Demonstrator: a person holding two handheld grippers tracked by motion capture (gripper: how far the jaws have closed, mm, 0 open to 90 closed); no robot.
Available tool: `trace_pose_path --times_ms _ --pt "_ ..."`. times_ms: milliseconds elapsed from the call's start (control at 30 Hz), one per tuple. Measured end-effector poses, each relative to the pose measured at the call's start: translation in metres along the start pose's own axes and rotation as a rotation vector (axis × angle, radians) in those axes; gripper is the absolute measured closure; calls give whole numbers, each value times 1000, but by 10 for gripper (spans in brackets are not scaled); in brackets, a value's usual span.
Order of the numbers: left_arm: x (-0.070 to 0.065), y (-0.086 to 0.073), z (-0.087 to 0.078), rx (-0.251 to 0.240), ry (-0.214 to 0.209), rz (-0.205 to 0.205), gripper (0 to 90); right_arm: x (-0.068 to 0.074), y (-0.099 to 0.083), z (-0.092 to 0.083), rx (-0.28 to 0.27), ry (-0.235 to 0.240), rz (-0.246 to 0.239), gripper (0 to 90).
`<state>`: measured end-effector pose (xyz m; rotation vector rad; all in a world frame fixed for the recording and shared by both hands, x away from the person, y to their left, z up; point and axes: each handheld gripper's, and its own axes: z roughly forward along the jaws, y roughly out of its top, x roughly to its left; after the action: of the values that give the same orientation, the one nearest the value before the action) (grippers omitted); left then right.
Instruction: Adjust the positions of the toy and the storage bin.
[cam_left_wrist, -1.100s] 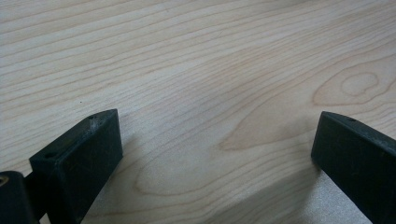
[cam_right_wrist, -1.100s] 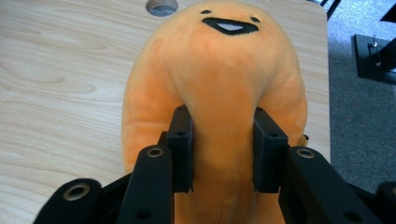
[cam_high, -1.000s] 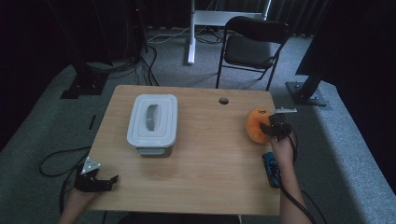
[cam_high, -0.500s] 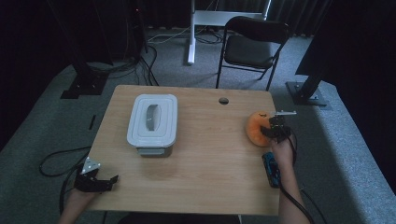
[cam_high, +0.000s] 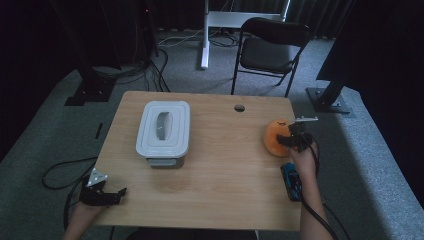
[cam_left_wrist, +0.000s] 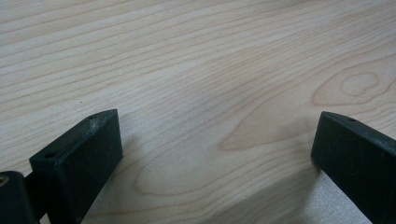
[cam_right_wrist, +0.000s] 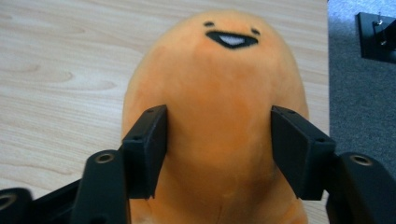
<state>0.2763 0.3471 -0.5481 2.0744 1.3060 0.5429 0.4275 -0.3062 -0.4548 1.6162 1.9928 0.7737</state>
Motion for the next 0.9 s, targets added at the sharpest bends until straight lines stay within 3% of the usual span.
trace_pose_path --times_ms 233,333,367,500,600,900 --pt "0 1 0 -1 8 -17 23 2 5 -11 -38 22 16 284" --pt "3 0 -1 -14 -13 -51 22 7 7 -13 -47 69 -5 122" --pt "4 0 -1 -20 -21 -69 22 9 7 -14 -51 86 -12 141" --pt "9 3 -2 -26 -25 -110 18 23 8 -18 -82 34 -57 121" --pt "11 7 -3 -36 -25 -125 8 28 11 -20 -98 86 -57 120" --pt "14 25 -2 -59 2 -126 1 54 18 -17 -132 168 -77 118"
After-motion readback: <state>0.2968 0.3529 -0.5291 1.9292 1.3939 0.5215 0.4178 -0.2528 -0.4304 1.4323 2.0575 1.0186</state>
